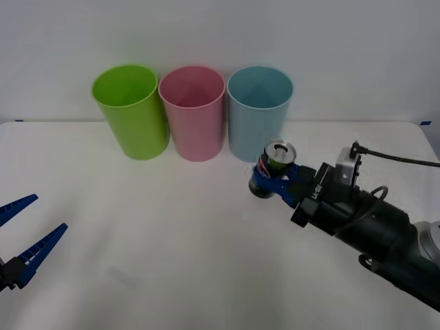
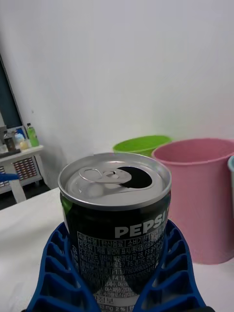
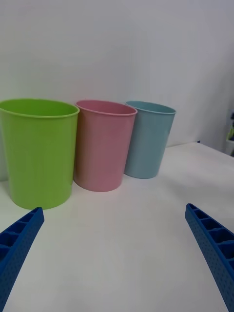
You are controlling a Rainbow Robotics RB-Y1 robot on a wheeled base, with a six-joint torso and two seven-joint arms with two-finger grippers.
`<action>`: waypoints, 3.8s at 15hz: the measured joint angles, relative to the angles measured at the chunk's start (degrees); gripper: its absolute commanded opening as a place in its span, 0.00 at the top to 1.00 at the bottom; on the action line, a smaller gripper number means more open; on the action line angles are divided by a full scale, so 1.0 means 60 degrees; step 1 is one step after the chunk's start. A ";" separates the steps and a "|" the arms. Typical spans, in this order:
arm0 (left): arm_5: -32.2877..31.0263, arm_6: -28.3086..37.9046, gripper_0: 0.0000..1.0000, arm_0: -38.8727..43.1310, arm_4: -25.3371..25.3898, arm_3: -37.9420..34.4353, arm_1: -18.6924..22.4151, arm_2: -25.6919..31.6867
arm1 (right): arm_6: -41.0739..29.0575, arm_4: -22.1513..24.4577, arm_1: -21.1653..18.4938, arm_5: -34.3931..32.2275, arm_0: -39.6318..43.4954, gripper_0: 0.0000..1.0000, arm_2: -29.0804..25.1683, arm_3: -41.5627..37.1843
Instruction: Grasp the object on the table and drop it into the matching bin: aluminum can to the light blue bin, PET bottle to the pink bin.
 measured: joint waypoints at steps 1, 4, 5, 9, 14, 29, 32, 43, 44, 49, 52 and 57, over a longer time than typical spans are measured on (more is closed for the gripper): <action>0.0000 0.0000 0.00 0.0000 0.0000 0.0000 0.0000 0.0000 | -0.0151 0.0000 -0.0039 0.0088 -0.0195 1.00 -0.0160 -0.0006; 0.0000 0.0000 0.00 0.0000 0.0000 0.0000 0.0000 0.0000 | -0.0375 0.0000 -0.0380 0.0741 -0.0887 1.00 -0.0306 -0.0005; 0.0000 0.0000 0.00 0.0000 0.0000 0.0000 0.0000 0.0000 | -0.0440 0.0002 -0.0527 0.1052 -0.1161 1.00 -0.0315 0.0003; 0.0000 0.0000 0.00 0.0000 0.0000 0.0000 0.0000 0.0000 | -0.0739 0.0003 -0.0853 0.1841 -0.2298 1.00 -0.0292 0.0410; 0.0000 0.0000 0.00 0.0000 0.0000 0.0000 0.0000 0.0000 | -0.0879 0.0108 -0.0784 0.1851 -0.4308 1.00 -0.0228 0.2521; 0.0000 0.0000 0.00 0.0000 0.0000 0.0000 0.0000 0.0000 | -0.0498 0.1688 0.0914 0.2896 -0.7421 1.00 -0.0255 0.6695; 0.0000 0.0000 0.00 0.0000 0.0000 0.0000 0.0000 0.0000 | -0.0488 0.1772 0.0975 0.2947 -0.7418 1.00 -0.0258 0.6702; 0.0000 0.0000 0.00 0.0000 0.0000 0.0000 0.0000 0.0000 | -0.0218 0.1773 0.0943 0.2762 -0.7269 0.00 -0.0274 0.6590; 0.0000 0.0000 0.00 0.0000 0.0000 0.0000 0.0000 0.0000 | -0.0224 0.1772 0.0884 0.2725 -0.7067 0.00 -0.0291 0.6339; 0.0000 0.0000 0.00 0.0000 0.0000 0.0000 0.0000 0.0000 | -0.0292 0.1720 0.0436 0.2600 -0.5577 0.00 -0.0292 0.4518; 0.0000 0.0000 0.00 0.0000 0.0000 0.0000 0.0000 0.0000 | -0.0299 0.1515 0.0049 0.2391 -0.4614 0.00 -0.0289 0.3459; 0.0000 0.0000 0.00 0.0000 0.0000 0.0000 0.0000 0.0000 | -0.0280 0.1033 -0.0670 0.1999 -0.2814 0.00 -0.0292 0.1651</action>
